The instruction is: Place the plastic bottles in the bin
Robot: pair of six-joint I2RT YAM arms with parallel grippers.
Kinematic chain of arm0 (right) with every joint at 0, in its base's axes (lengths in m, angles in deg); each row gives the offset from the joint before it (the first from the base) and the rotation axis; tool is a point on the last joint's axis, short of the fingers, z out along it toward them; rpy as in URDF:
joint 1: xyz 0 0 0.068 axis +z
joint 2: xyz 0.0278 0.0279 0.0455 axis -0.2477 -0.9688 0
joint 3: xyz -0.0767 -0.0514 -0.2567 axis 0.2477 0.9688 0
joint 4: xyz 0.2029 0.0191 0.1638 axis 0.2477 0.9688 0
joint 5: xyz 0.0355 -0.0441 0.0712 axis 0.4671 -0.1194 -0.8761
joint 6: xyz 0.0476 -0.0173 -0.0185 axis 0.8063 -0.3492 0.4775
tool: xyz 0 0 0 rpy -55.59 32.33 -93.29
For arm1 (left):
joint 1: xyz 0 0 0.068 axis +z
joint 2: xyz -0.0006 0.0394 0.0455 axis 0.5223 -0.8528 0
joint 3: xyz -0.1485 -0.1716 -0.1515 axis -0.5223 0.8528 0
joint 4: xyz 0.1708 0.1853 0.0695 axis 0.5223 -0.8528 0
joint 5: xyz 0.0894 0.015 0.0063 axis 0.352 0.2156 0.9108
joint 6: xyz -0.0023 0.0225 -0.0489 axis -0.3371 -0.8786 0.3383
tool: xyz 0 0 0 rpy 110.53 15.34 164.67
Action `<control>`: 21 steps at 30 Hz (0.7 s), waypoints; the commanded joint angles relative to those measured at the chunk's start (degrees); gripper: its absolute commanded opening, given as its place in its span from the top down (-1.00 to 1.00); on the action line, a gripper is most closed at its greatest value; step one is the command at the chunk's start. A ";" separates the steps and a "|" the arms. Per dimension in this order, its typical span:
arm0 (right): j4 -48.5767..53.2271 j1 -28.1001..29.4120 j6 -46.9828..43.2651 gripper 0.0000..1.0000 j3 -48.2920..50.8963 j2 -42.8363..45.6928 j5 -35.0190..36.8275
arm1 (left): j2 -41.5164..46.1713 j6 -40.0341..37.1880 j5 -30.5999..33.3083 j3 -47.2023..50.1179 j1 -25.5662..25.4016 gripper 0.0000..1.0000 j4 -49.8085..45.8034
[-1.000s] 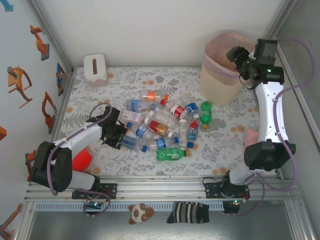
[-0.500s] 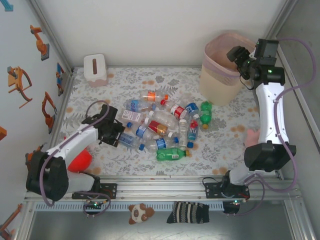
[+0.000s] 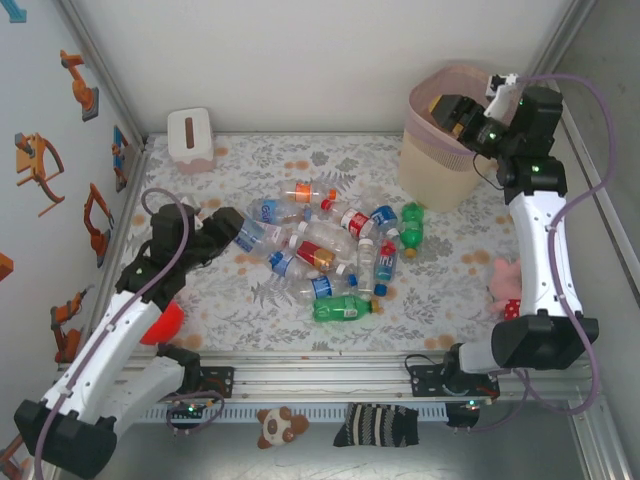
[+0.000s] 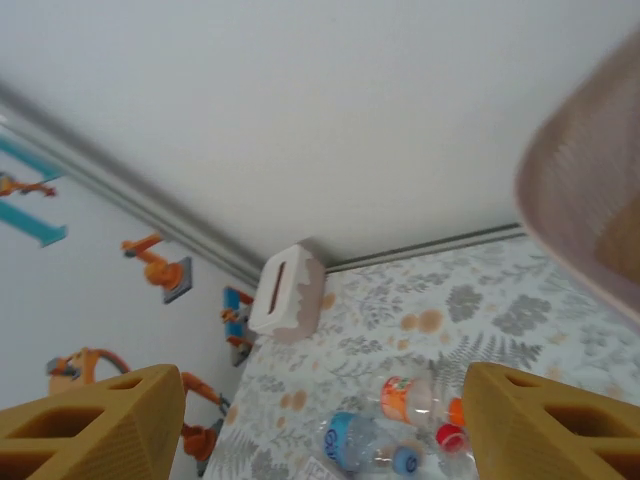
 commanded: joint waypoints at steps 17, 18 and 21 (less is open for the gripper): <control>-7.50 18.06 -19.50 -0.48 6.44 11.38 -19.78 | -8.75 -19.69 -39.59 -12.17 -3.45 0.10 38.60; -5.99 19.25 -21.02 -0.48 5.98 11.47 -19.68 | -9.41 -19.81 -41.23 -12.86 -3.82 0.12 39.96; -2.00 22.40 -25.68 -0.51 4.88 11.55 -19.02 | -11.36 -19.95 -46.36 -14.48 -5.05 0.16 44.73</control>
